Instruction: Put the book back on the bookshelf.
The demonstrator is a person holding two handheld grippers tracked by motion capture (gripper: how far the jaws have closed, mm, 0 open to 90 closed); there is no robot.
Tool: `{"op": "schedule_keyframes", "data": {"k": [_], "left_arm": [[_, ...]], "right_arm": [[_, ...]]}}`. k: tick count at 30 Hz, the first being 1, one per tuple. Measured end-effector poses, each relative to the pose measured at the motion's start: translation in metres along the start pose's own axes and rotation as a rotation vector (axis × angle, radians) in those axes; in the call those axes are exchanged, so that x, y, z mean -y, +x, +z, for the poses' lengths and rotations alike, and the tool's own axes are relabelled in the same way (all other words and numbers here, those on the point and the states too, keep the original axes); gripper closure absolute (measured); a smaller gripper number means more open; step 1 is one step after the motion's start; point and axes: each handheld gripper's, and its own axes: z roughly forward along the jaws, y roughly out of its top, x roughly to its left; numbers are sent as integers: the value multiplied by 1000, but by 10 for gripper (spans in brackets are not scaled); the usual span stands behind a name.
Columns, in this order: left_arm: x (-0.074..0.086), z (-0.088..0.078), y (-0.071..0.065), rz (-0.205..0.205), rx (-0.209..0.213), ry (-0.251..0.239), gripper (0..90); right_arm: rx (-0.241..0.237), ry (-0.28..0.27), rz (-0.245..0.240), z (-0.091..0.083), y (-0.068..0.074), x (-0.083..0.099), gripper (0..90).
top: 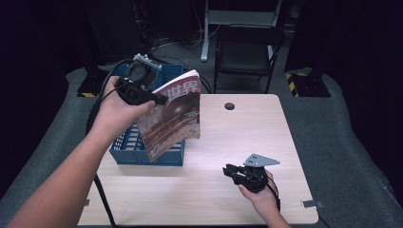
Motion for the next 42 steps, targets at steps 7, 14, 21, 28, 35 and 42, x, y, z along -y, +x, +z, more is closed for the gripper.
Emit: {"op": "schedule_keyframes", "data": {"k": [7, 14, 21, 28, 35, 42], "left_arm": [[-1, -5, 9, -31, -16, -1, 839], [-1, -7, 20, -53, -40, 8, 839], [2, -10, 31, -94, -92, 2, 839], [8, -16, 45, -173, -142, -21, 839], [15, -20, 60, -216, -180, -5, 839], [26, -24, 73, -255, -200, 1, 839]], "right_arm": [[10, 15, 15, 2, -3, 3, 717], [12, 40, 27, 5, -7, 6, 647], [21, 58, 25, 6, -8, 8, 625], [16, 55, 31, 6, -10, 9, 615], [20, 58, 31, 6, -10, 9, 611], [19, 55, 32, 5, -10, 9, 609]]}}
